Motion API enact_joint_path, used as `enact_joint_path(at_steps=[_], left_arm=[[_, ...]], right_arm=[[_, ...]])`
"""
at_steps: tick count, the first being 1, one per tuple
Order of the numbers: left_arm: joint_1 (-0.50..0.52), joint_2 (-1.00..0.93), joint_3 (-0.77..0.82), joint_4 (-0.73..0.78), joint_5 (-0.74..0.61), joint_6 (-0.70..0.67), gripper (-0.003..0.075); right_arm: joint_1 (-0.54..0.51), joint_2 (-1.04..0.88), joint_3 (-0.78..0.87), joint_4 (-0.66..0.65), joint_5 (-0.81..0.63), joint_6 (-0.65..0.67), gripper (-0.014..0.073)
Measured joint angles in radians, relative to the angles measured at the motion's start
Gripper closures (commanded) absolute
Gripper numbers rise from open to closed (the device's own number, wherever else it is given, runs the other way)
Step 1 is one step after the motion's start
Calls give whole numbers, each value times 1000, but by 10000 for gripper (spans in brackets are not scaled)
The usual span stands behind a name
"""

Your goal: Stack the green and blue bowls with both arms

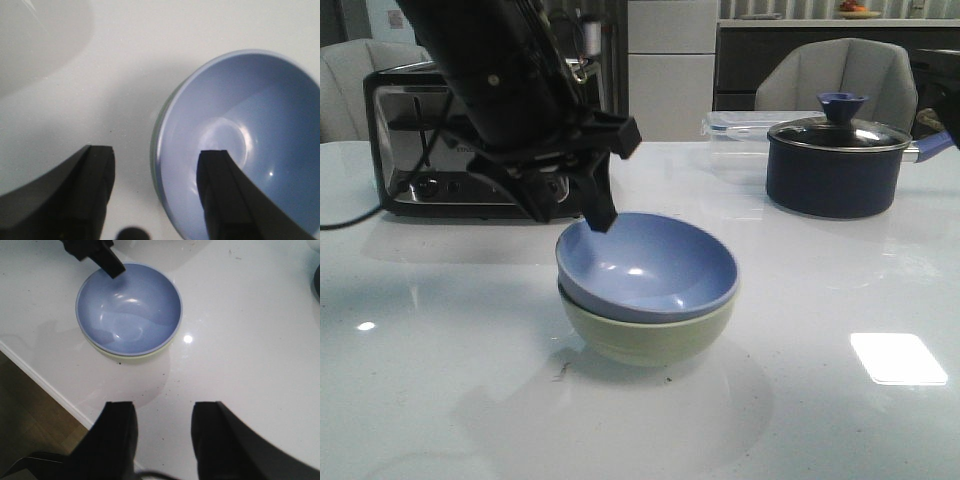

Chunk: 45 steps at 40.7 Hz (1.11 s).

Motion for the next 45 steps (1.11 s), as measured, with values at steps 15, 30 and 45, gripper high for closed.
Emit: enact_joint_path(at_steps=[15,30,45], left_arm=[[-10,-458,257,92,3,0,278],[-10,-857,526,105,5,0,289],[-12,-1083,699,171,13,-4,320]], right_arm=[[0,0,0,0,0,0,200],[0,0,0,0,0,0,200],[0,0,0,0,0,0,201]])
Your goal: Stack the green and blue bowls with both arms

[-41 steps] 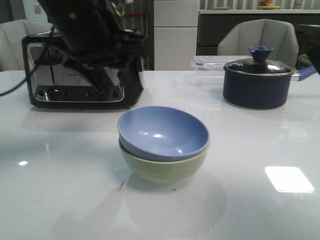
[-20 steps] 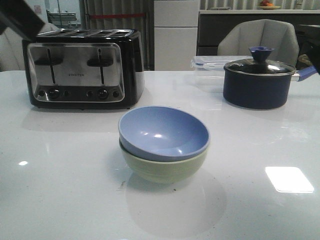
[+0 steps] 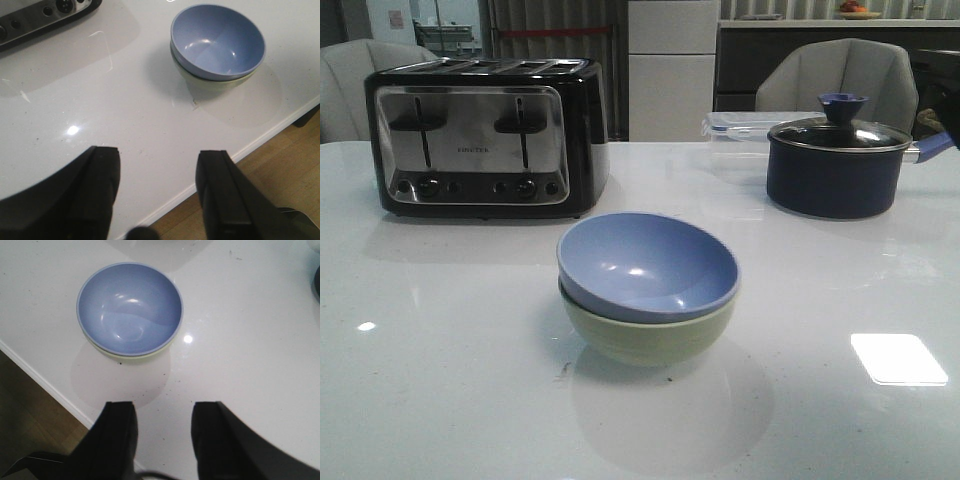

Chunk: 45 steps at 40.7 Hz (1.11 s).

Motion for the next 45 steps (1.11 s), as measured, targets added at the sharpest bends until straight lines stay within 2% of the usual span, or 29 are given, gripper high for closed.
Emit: enact_joint_path(at_steps=[8,12,17,20,24,45], left_arm=[[13,-2,14,18,-2,-55,321],[15,-2,14,33,-2,-61,371],[15,-2,14,60,-2,-63,484],[15,-2,14,80,-2,-63,556],[15,-2,14,98,-2,-63,631],[15,-2,14,103,-4,-67,627]], right_arm=[[0,0,0,0,0,0,225],[0,0,0,0,0,0,336],[0,0,0,0,1,0,489],[0,0,0,0,1,0,547],[0,0,0,0,1,0,537],[0,0,0,0,1,0,537]])
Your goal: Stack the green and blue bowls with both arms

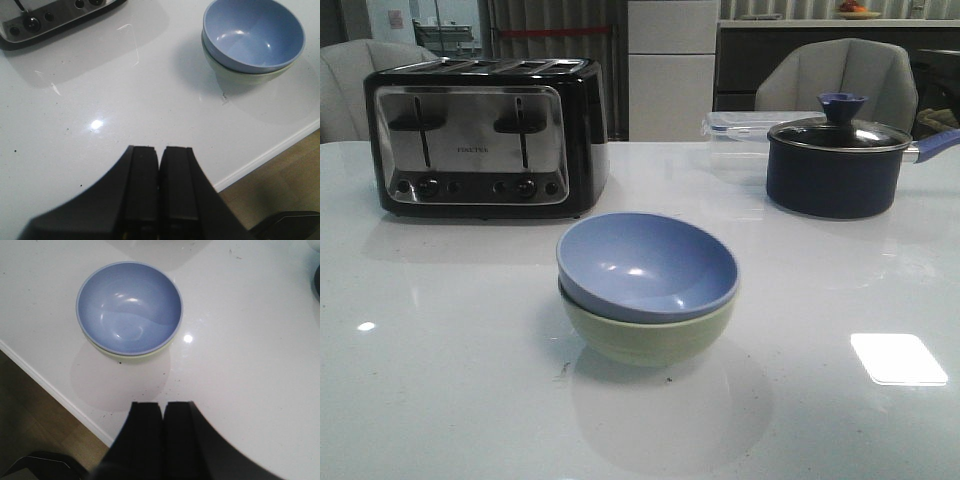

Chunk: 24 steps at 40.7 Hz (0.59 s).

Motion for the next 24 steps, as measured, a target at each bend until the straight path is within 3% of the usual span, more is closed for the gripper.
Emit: enact_joint_path(at_steps=[8,15,24], left_arm=[[5,-14,0,7,0,0,627],[109,-103,32,9,-30,0,627],[270,-302,221,-10,-274,0,627]], right_arm=[[0,0,0,0,0,0,537],[0,0,0,0,2,0,537],[0,0,0,0,2,0,537]])
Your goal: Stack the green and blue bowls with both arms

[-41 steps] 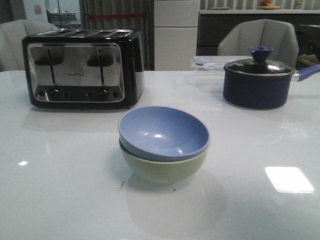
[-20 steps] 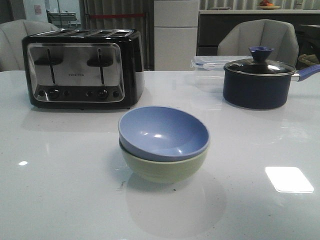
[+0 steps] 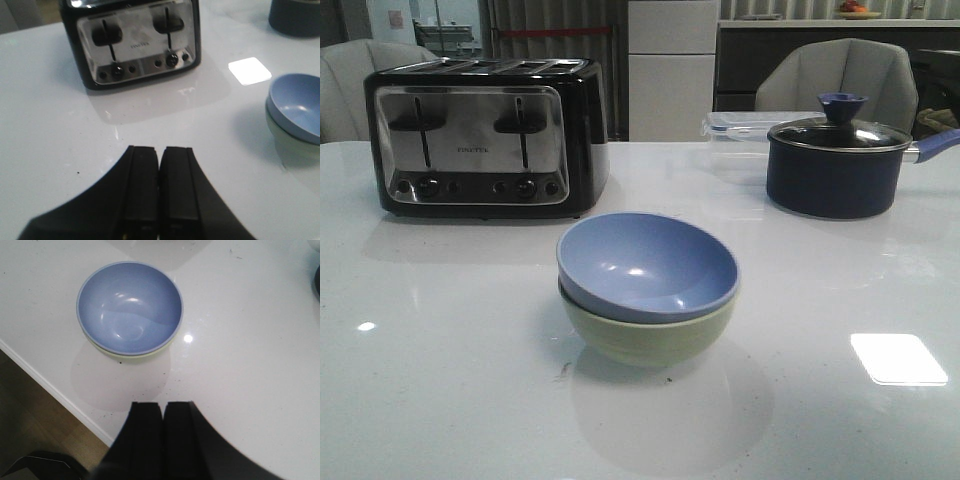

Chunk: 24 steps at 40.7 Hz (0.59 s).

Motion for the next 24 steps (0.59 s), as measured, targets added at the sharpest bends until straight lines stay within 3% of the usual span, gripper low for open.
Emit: enact_joint_path(at_steps=[13,24], left_arm=[[194,-270,346,-4,-363,0,627],[276,-379,406,-67,-403,0,627]], right_arm=[[0,0,0,0,0,0,537],[0,0,0,0,0,0,537]])
